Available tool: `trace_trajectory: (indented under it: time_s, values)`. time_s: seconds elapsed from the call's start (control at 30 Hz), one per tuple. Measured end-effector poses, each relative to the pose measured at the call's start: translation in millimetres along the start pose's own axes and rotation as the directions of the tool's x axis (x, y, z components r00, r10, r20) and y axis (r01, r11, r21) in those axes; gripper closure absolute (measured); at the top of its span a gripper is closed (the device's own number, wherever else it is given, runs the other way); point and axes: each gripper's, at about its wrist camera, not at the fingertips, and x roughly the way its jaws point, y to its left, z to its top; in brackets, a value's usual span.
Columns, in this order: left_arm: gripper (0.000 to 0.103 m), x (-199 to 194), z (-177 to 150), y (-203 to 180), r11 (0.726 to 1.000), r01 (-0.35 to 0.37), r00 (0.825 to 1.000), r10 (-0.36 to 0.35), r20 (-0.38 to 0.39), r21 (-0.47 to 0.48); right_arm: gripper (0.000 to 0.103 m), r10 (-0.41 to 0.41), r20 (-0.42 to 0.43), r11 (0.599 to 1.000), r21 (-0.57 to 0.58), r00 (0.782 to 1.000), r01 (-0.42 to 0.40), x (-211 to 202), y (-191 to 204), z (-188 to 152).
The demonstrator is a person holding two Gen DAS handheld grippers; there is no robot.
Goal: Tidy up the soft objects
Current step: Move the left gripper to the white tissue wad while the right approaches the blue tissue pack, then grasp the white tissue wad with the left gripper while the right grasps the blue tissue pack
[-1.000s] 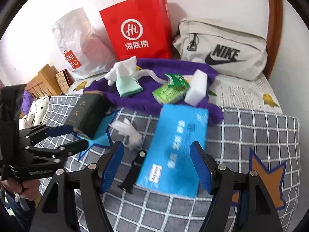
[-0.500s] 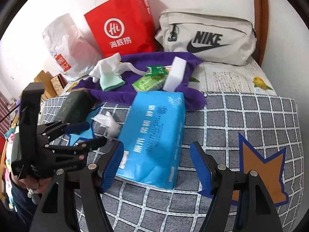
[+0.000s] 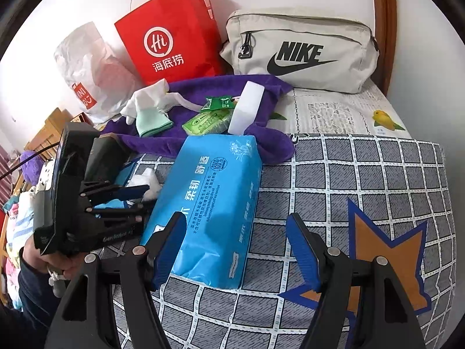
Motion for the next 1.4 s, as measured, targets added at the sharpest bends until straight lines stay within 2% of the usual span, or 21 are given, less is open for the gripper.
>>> trace_trajectory:
  time_s: [0.23,0.43,0.53,0.57,0.67,0.77,0.87,1.17,1.4]
  values:
    - [0.08,-26,-3,6,1.0,0.007,0.999,-0.006,0.052,-0.013,0.032,0.005,-0.016,1.0,-0.017,1.0,-0.006,-5,13,-11]
    - [0.08,-60,-15,14,1.0,-0.004,0.995,0.007,0.101,-0.029,0.033,0.044,-0.001,0.997,-0.07,0.999,-0.044,-20,44,-25]
    - [0.08,-75,-22,17,0.999,0.015,0.991,-0.009,0.134,-0.044,0.036,0.058,-0.001,0.993,-0.105,0.998,-0.058,-26,59,-38]
    - [0.08,-80,-25,18,0.999,0.015,0.99,-0.008,0.144,-0.048,0.04,0.065,-0.008,0.991,-0.118,0.998,-0.065,-26,65,-44]
    - [0.08,-90,-32,18,0.999,-0.009,0.987,0.016,0.157,-0.047,0.047,0.065,-0.035,0.988,-0.136,0.997,-0.07,-23,74,-56]
    - [0.079,-99,-41,20,0.999,0.007,0.984,0.002,0.176,-0.051,0.047,0.082,-0.053,0.987,-0.134,0.995,-0.089,-15,82,-68]
    - [0.079,-105,-49,21,0.998,0.015,0.982,-0.005,0.188,-0.054,0.052,0.085,-0.076,0.987,-0.129,0.994,-0.094,3,89,-76]
    - [0.079,-104,-63,28,0.997,0.037,0.981,-0.024,0.193,-0.066,0.052,0.032,-0.066,0.996,-0.077,0.997,-0.037,36,94,-79]
    - [0.079,-86,-67,38,0.994,0.047,0.987,-0.032,0.158,-0.097,0.049,-0.019,-0.009,0.996,-0.088,1.0,0.018,48,115,-80]
